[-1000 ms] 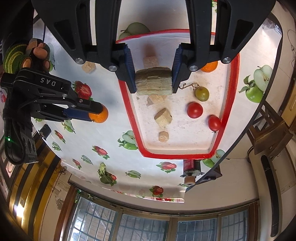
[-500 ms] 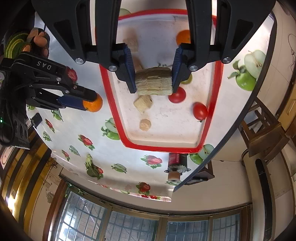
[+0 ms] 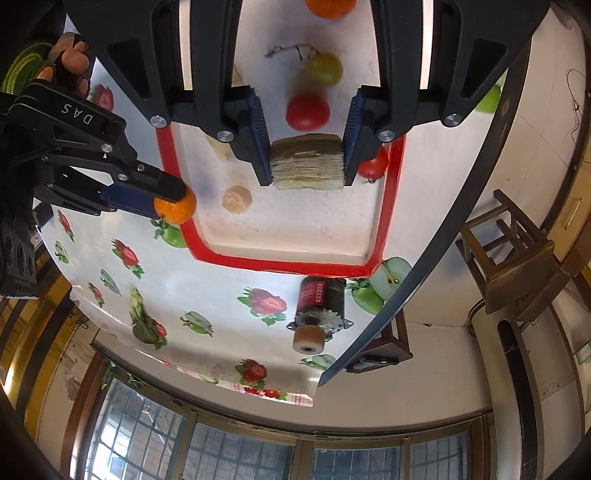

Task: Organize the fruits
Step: 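Carry the cylinder with the left tool into the tray while the right tool carries the orange, then open both tools to release the cylinder and the orange in the tray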

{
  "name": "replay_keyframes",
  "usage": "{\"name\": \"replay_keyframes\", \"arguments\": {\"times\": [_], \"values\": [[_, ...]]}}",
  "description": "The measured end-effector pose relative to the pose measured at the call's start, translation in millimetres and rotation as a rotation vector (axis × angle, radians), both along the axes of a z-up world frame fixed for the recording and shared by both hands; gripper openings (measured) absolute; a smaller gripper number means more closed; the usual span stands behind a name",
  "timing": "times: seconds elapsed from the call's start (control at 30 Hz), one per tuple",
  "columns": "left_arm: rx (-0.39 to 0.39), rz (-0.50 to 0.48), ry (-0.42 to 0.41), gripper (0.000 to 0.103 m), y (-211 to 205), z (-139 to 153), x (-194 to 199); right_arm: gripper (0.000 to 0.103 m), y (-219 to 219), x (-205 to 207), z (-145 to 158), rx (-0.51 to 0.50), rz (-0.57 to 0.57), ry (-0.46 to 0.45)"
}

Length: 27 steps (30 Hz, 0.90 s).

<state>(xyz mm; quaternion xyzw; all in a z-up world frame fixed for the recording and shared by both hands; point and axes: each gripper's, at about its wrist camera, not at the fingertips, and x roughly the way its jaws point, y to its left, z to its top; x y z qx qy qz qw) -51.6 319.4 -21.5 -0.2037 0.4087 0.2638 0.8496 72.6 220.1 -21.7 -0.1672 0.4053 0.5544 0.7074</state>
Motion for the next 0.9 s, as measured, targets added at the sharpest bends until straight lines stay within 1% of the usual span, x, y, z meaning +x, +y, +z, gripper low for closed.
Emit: {"name": "replay_keyframes", "arguments": {"times": [0.17,0.4,0.6,0.9], "values": [[-0.015,0.021,0.021,0.034,16.6,-12.4,11.4,0.033,24.0,14.1,-11.3,-0.025,-0.021,0.007],[-0.040,0.035,0.034,0.034,29.2,-24.7,22.9,0.033,41.8,26.3,-28.3,-0.055,-0.043,0.012],[-0.047,0.043,0.061,0.034,37.5,-34.9,31.6,0.033,49.8,29.1,-36.3,-0.072,-0.038,0.011],[-0.067,0.056,0.104,0.034,42.9,-50.9,37.6,0.034,49.7,32.7,-44.1,-0.085,-0.036,0.016]]}}
